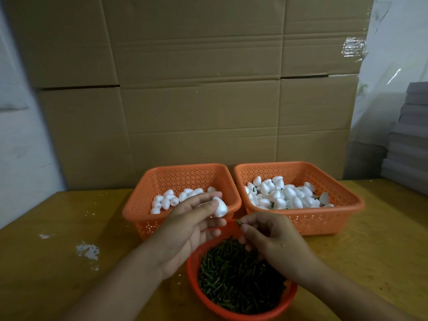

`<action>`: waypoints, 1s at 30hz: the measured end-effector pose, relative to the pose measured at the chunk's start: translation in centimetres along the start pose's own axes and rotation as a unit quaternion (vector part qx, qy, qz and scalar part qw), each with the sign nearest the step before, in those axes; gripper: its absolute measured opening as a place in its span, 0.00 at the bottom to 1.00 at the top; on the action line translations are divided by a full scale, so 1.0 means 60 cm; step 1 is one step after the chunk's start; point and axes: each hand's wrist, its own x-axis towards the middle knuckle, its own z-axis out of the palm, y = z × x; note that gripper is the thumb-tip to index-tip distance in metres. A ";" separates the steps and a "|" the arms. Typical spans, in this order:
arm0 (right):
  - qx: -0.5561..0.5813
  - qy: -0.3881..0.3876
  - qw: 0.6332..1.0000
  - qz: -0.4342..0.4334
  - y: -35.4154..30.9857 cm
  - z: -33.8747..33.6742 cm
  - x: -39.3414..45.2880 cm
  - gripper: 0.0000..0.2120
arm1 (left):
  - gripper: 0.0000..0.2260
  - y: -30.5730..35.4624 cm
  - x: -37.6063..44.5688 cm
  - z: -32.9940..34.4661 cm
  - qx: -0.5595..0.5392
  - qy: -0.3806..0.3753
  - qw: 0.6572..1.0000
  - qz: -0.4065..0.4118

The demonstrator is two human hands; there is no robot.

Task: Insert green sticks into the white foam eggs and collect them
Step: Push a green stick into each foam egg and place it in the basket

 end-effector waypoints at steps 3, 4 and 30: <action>0.021 -0.016 0.999 0.019 0.000 -0.004 0.002 0.09 | 0.17 0.002 0.002 -0.005 -0.014 -0.002 1.000 -0.005; 0.032 -0.019 0.999 0.027 -0.001 -0.006 0.002 0.08 | 0.18 0.002 0.003 -0.006 -0.012 -0.004 1.000 -0.004; 0.084 -0.007 0.996 0.033 -0.013 -0.004 -0.001 0.05 | 0.15 -0.002 0.009 -0.017 -0.076 -0.036 0.996 -0.037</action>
